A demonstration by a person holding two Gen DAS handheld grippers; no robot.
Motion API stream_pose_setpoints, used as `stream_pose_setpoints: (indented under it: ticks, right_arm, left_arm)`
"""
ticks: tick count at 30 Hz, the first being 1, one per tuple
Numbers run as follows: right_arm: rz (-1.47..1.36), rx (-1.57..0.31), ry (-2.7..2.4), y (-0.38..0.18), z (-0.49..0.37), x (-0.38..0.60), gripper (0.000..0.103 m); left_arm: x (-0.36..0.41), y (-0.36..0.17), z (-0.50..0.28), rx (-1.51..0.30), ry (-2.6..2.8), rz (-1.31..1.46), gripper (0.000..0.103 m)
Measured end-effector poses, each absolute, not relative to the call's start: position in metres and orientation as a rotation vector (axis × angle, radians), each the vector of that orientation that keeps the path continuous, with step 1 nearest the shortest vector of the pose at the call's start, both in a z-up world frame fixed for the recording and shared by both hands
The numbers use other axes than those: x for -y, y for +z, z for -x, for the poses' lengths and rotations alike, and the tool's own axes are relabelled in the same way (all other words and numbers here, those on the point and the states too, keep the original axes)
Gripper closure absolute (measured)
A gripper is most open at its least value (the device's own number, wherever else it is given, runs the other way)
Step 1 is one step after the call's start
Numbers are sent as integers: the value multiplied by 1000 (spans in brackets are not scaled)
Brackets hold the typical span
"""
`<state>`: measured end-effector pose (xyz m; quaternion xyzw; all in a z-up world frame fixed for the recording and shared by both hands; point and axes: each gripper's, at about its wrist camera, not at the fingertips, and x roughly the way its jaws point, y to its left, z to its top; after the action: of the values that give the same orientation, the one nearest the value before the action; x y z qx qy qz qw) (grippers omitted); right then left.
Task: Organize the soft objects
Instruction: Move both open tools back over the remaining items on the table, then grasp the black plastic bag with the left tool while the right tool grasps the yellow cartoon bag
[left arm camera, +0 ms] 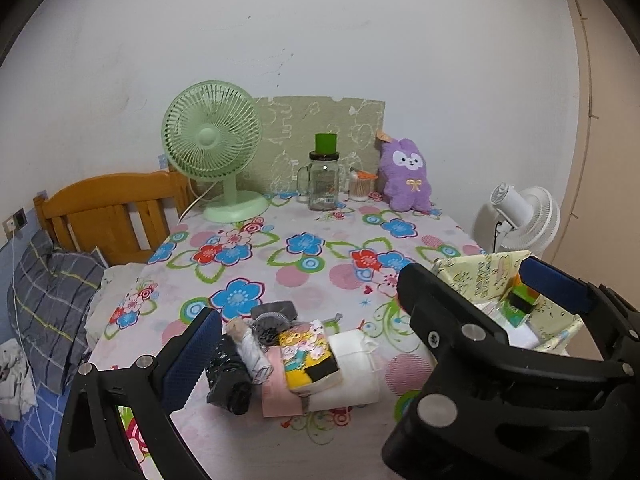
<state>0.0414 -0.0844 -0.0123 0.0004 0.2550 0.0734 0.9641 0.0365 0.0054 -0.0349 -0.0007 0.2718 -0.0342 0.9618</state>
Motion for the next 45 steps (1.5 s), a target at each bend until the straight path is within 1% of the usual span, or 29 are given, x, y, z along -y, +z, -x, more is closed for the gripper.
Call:
stream_pose_setpoints:
  ticks: [18, 26, 28, 32, 38, 40, 41, 43, 45]
  right_arm:
    - [0, -587, 197, -55, -74, 58, 4]
    - [-2, -635, 207, -72, -88, 48, 4]
    - [-3, -645, 212, -76, -91, 46, 4]
    - [9, -665, 216, -82, -96, 39, 4]
    - [26, -687, 220, -90, -102, 29, 4]
    - [33, -693, 224, -92, -103, 25, 4]
    - [37, -698, 225, -94, -104, 23, 4]
    - [43, -706, 226, -97, -106, 20, 4]
    - [50, -717, 228, -101, -108, 16, 4]
  left_arm:
    - [-36, -71, -63, -606, 11, 9, 1]
    - [-48, -87, -76, -667, 44, 8, 8]
    - [-52, -90, -77, -674, 39, 17, 18]
    - [-59, -96, -81, -693, 41, 30, 25]
    - [-71, -104, -85, -719, 50, 57, 39]
    - [-74, -108, -85, -730, 46, 69, 46]
    - [-76, -109, -86, -733, 45, 73, 48]
    - [-80, -113, -87, -745, 55, 79, 54]
    - [-84, -117, -88, -754, 62, 86, 57]
